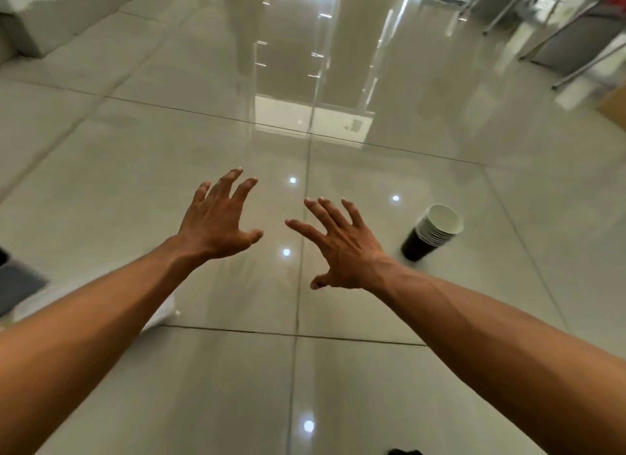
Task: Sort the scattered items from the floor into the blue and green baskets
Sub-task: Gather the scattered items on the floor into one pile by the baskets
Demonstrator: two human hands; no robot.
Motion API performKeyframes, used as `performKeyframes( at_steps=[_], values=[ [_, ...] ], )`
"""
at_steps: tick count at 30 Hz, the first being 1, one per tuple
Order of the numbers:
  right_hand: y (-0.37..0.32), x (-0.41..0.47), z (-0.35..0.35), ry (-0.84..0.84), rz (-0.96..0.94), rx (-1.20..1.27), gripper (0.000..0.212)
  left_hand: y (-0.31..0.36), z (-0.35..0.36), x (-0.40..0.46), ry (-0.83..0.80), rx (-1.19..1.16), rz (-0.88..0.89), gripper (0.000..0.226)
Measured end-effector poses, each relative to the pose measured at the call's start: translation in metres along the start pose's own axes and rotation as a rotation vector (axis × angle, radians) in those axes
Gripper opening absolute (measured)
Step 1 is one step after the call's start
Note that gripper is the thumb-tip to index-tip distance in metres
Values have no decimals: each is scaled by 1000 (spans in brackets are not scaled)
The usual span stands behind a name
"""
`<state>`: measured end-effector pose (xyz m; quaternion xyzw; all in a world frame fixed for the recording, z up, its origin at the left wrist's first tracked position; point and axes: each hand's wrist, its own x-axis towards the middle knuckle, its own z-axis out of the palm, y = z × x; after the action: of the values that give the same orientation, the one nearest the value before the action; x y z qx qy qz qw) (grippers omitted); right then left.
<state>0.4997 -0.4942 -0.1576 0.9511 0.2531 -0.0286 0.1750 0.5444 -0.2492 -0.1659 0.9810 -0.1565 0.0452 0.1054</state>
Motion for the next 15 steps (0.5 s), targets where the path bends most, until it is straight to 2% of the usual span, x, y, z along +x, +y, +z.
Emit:
performKeyframes(
  at_steps=[7, 11, 15],
  values=[
    [84, -59, 21, 20, 320, -62, 112, 96, 34, 36, -99, -44, 175, 101],
    [111, -83, 35, -60, 559, -8, 102, 120, 44, 41, -129, -41, 235, 99],
    [120, -87, 43, -25, 589, 82, 77, 117, 47, 37, -151, -13, 242, 97]
  ],
)
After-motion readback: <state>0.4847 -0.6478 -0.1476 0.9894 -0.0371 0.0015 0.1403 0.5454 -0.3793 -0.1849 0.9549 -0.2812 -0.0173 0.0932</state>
